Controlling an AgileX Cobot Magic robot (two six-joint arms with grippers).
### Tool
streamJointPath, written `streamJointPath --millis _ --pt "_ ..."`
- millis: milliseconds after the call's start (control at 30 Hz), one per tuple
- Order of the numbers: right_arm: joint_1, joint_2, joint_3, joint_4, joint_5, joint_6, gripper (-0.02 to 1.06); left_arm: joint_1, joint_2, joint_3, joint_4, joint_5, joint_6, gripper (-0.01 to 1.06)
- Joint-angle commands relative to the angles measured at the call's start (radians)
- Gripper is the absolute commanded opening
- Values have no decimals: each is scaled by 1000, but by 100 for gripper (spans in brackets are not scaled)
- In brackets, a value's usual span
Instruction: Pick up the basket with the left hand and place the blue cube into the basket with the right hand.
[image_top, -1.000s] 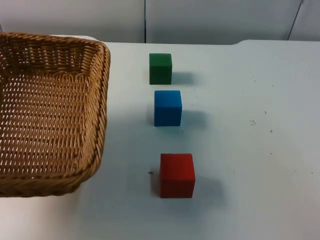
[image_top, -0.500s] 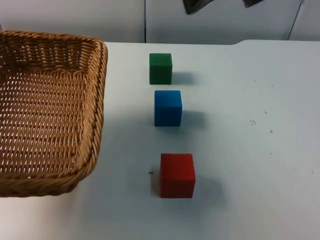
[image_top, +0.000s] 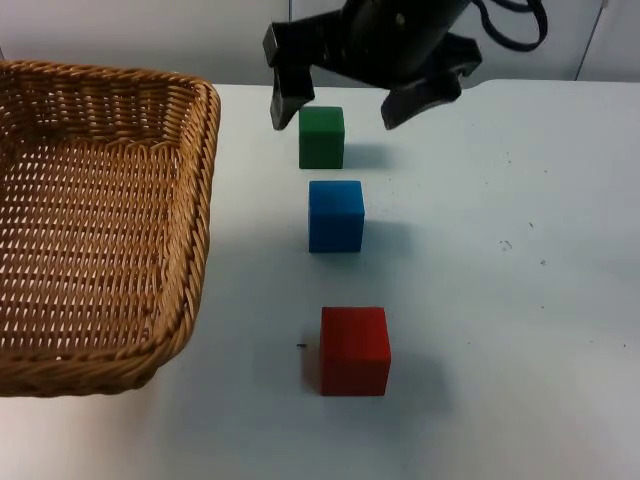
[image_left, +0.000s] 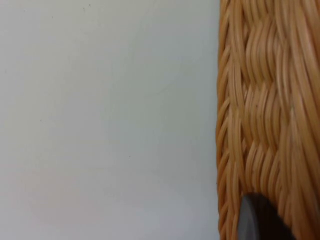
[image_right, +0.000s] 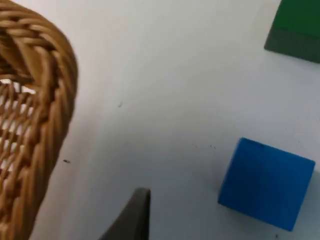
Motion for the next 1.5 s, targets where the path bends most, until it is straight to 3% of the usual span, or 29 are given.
streamJointPath --millis 0,133,400,833,933,1133,1267,1467 --pt "4 28 -8 -45 -7 68 96 1 -12 1 -32 20 6 0" --pt "2 81 -10 -95 -33 154 96 1 -12 1 -39 20 6 0" --pt "2 153 -10 -92 -102 249 95 1 -12 1 -42 17 6 0" --pt "2 209 -10 -95 -144 281 80 1 -12 1 -44 23 6 0" --pt "2 211 -10 -99 -162 285 61 1 -12 1 -47 21 6 0" --pt "2 211 -10 -104 -172 285 42 1 -12 1 -47 21 6 0" --pt "2 211 -10 -121 -172 281 3 1 -12 1 -49 21 6 0" --pt "2 211 -10 -123 -172 281 0 1 -12 1 -49 21 6 0"
